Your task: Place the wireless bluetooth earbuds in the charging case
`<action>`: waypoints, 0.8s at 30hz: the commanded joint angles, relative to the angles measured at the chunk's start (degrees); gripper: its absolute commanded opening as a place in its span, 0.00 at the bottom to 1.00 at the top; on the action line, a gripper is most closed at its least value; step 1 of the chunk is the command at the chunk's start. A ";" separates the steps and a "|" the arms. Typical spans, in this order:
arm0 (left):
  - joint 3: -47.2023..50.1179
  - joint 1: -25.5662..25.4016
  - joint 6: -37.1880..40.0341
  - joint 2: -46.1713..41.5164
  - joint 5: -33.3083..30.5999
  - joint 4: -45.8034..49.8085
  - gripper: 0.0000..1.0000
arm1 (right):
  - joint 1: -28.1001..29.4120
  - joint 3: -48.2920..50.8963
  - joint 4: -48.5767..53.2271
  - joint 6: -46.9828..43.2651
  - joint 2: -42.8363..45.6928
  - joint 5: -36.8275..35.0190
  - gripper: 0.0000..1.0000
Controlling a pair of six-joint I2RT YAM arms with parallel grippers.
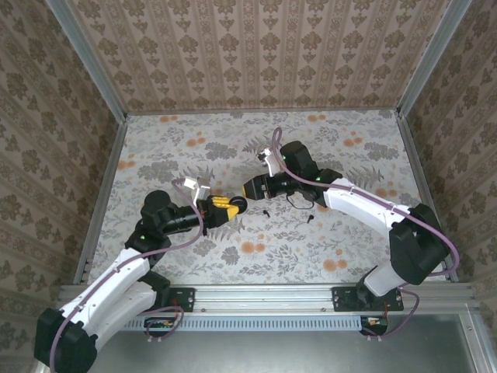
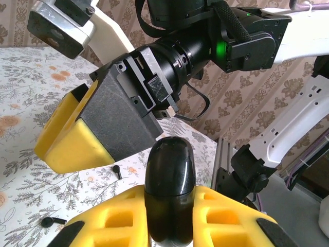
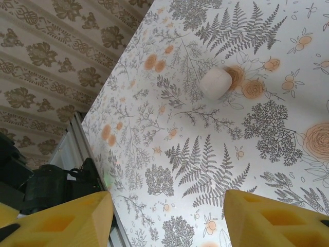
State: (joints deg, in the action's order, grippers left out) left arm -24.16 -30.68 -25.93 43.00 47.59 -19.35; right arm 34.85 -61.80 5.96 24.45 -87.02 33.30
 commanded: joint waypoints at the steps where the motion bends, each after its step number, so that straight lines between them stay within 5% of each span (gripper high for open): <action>1: -1.68 0.24 1.66 -0.82 0.22 0.00 0.00 | -0.77 -1.10 0.51 0.37 3.78 1.71 0.60; 12: -1.85 0.79 0.41 -0.06 1.30 -0.85 0.00 | -0.79 8.07 -13.46 3.65 15.61 10.81 0.65; 24: -2.82 0.71 -1.14 0.28 2.58 -2.39 0.00 | 3.09 4.42 -12.20 2.99 9.49 16.69 0.64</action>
State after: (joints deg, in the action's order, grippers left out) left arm -24.84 -30.24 -26.13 43.55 48.47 -19.81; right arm 37.08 -55.02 -4.60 27.27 -76.84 46.41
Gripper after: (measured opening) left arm 0.183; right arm 0.642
